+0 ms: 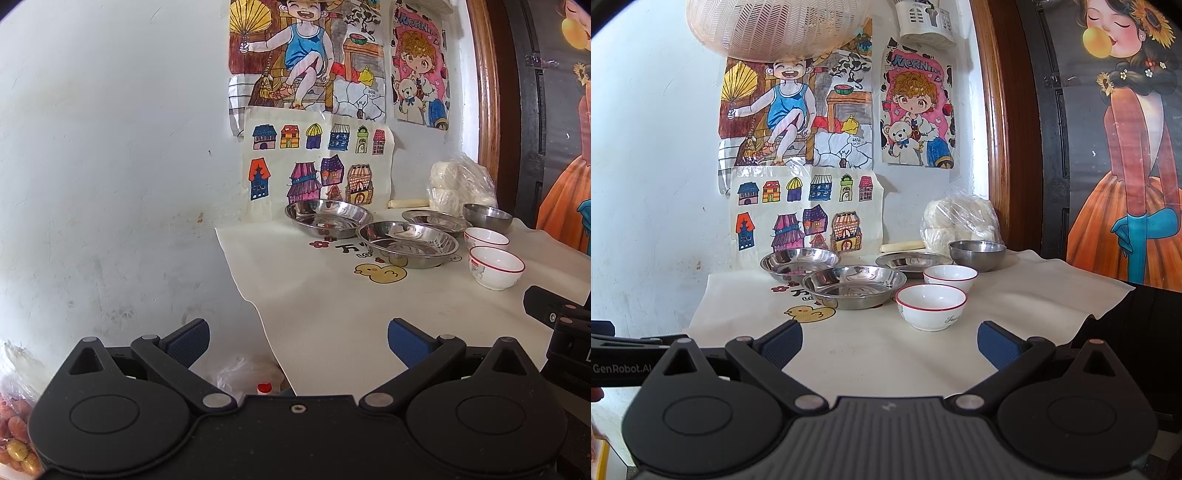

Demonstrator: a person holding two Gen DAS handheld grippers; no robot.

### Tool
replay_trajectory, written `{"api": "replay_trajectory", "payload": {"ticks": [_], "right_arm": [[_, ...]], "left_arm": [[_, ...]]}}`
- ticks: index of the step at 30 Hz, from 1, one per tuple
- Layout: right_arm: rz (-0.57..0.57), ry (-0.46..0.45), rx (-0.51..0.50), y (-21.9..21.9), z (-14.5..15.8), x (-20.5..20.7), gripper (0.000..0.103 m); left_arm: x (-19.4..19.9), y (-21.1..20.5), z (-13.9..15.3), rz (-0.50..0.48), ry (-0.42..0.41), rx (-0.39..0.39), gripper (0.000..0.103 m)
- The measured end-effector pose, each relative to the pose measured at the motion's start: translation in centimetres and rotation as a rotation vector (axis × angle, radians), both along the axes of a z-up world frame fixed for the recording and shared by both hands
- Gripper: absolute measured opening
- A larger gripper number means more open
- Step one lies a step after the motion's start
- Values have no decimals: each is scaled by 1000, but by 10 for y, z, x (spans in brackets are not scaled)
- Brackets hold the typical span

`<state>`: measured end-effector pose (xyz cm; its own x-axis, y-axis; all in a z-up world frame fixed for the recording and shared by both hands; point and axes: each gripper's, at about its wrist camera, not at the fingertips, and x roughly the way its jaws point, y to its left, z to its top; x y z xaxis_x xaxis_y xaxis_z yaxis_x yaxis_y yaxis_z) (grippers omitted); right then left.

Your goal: Organize plates and bowls

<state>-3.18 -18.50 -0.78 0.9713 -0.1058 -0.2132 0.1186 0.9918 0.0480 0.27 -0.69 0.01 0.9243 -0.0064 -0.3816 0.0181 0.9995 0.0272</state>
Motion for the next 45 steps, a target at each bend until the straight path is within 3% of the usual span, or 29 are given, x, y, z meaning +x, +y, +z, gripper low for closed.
{"api": "replay_trajectory", "payload": {"ticks": [31, 45], "right_arm": [[1, 1, 1, 3, 1, 1, 103], [3, 20, -4, 3, -6, 19, 103]], "left_arm": [[1, 0, 0, 1, 3, -1, 102], [20, -1, -10, 7, 51, 15, 102]]}}
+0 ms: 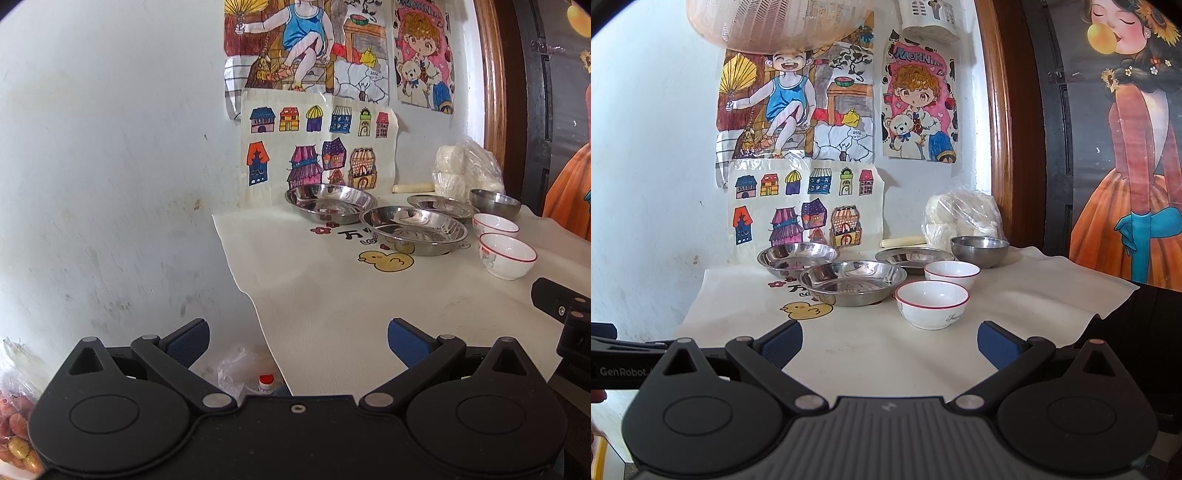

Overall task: Organize plates and bowls
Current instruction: 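Move both grippers toward the rim of the large steel plate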

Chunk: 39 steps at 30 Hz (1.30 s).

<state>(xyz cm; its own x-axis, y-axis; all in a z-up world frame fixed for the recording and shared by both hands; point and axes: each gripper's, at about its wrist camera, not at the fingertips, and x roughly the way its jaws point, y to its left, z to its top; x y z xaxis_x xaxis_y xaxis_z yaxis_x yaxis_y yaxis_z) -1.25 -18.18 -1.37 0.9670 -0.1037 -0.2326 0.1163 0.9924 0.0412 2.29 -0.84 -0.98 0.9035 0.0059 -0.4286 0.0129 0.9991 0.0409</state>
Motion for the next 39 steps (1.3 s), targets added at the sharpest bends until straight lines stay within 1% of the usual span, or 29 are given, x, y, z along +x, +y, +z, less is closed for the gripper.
{"api": "replay_trajectory", "payload": {"ticks": [7, 11, 16, 22, 25, 30, 39], "right_arm": [[8, 28, -5, -10, -2, 20, 103], [21, 37, -19, -19, 0, 38, 103], [27, 43, -47, -33, 7, 62, 103], [59, 48, -102, -48, 18, 91, 103], [77, 44, -129, -55, 21, 106, 103], [118, 64, -154, -65, 25, 133, 103], [182, 69, -224, -67, 34, 178, 103]], "left_arm": [[21, -2, 5, 4, 15, 19, 102], [43, -5, 12, 3, 24, 31, 102], [82, -9, 21, -5, 52, 49, 102], [129, -10, 30, -33, 76, 36, 102], [153, -12, 31, -48, 83, 42, 102], [194, -14, 28, -75, 136, 13, 102], [239, -11, 25, -96, 150, -35, 102]]}}
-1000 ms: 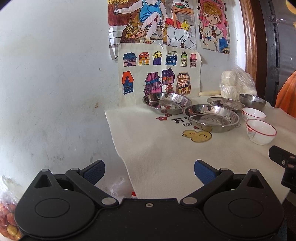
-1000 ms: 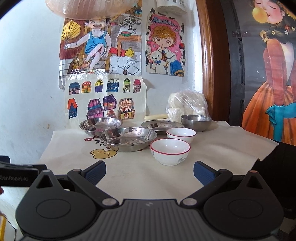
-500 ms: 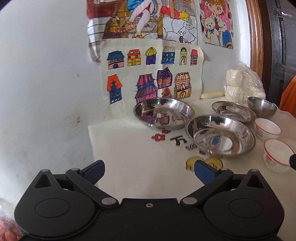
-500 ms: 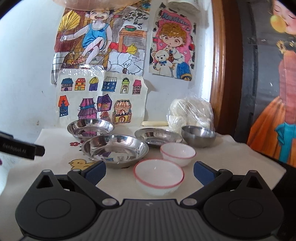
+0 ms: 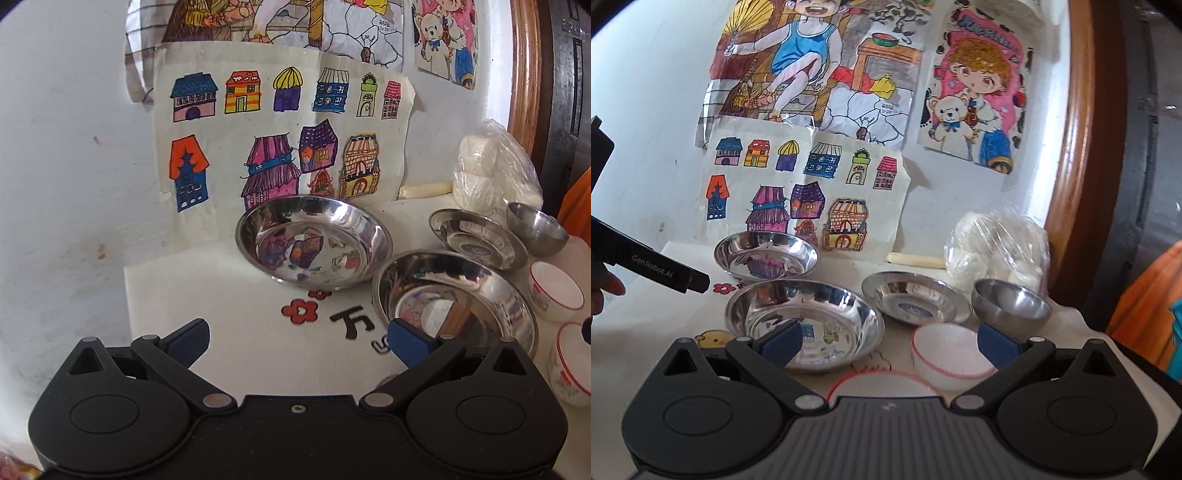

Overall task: Organize plates and bowls
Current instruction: 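Move both grippers toward the rim of the large steel plate, then close the left gripper on the plate rim while the right gripper closes on it too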

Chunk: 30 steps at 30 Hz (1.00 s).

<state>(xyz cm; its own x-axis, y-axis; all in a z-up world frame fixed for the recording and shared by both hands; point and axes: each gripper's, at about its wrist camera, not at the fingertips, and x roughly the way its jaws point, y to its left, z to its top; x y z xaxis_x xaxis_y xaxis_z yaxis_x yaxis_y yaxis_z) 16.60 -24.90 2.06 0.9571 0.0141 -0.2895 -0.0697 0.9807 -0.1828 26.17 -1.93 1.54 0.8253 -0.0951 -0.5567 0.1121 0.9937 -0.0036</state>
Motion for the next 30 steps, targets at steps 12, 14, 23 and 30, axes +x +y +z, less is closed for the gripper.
{"api": "replay_trajectory", "payload": {"ticks": [12, 14, 23, 30], "right_arm": [[231, 155, 42, 12, 26, 97, 103], [266, 201, 62, 19, 30, 117, 103], [262, 379, 101, 59, 18, 197, 103], [261, 459, 127, 71, -4, 230, 81]], "left_arm": [[53, 34, -7, 127, 8, -50, 102], [62, 39, -8, 143, 9, -60, 102], [90, 53, -17, 189, 31, -122, 102], [94, 57, -21, 192, 39, -190, 99]]}}
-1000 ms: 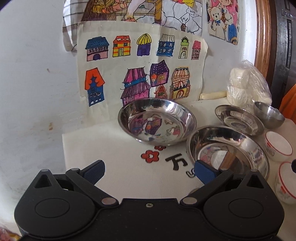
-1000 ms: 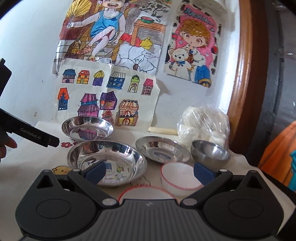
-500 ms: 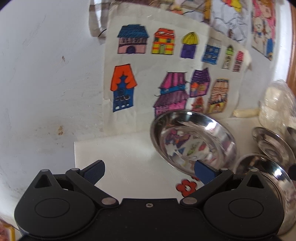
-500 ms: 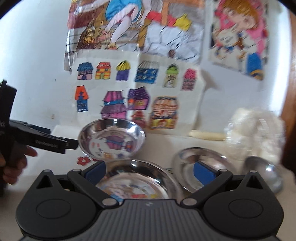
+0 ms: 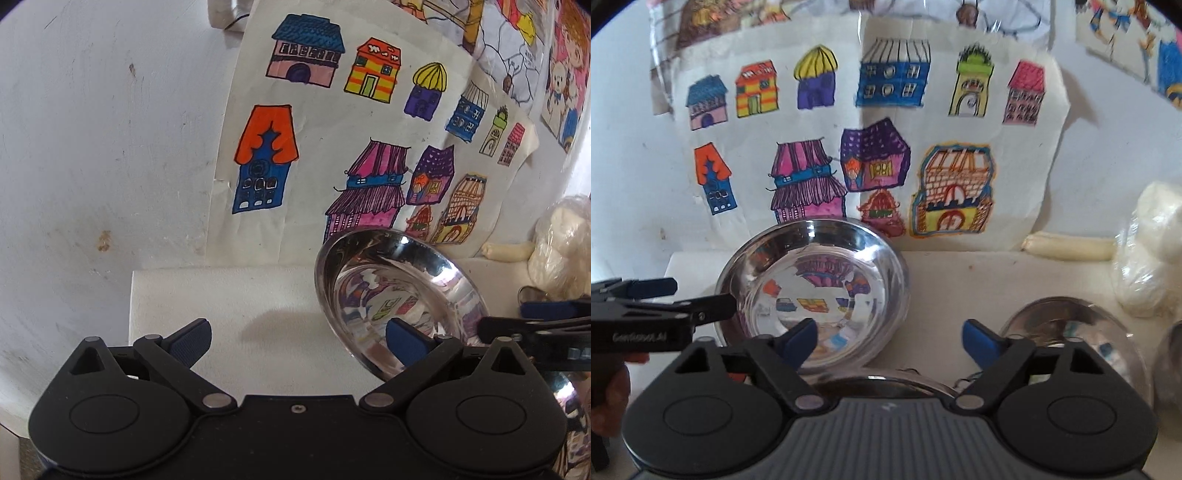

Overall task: Organize plates and bowls
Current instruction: 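Close the left gripper on the plate rim while the right gripper closes on it too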

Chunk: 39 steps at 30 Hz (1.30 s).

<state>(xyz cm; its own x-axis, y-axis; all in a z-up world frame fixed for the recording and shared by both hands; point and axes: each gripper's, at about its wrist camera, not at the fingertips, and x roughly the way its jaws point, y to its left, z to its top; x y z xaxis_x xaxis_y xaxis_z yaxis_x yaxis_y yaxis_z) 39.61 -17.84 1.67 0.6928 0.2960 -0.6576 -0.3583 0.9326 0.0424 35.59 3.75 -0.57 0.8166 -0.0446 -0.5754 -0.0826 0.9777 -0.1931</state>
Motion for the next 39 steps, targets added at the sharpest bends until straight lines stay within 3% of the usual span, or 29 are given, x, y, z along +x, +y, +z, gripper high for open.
{"api": "replay_trajectory", "payload": {"ticks": [5, 9, 15, 17, 19, 22, 28, 39], "right_arm": [[-5, 59, 37, 6, -7, 12, 60], [-23, 88, 56, 9, -10, 16, 50], [-53, 128, 91, 12, -14, 22, 41], [-65, 126, 96, 12, -15, 23, 33], [-82, 124, 106, 10, -15, 23, 23], [-89, 121, 123, 9, -15, 22, 18], [-85, 80, 172, 8, -6, 13, 18], [-105, 4, 211, -25, 29, -31, 18]], "left_arm": [[2, 0, 1, -16, -1, -31, 84], [6, -1, 0, -41, 11, -41, 68], [12, -6, -2, -91, 27, -46, 33], [12, -7, -1, -106, 17, -51, 20], [11, -9, 1, -100, 16, -36, 19], [8, -9, 5, -97, 2, -28, 19], [-5, -14, 27, -89, -71, 31, 17], [-30, -39, 55, -150, -119, 35, 18]]}}
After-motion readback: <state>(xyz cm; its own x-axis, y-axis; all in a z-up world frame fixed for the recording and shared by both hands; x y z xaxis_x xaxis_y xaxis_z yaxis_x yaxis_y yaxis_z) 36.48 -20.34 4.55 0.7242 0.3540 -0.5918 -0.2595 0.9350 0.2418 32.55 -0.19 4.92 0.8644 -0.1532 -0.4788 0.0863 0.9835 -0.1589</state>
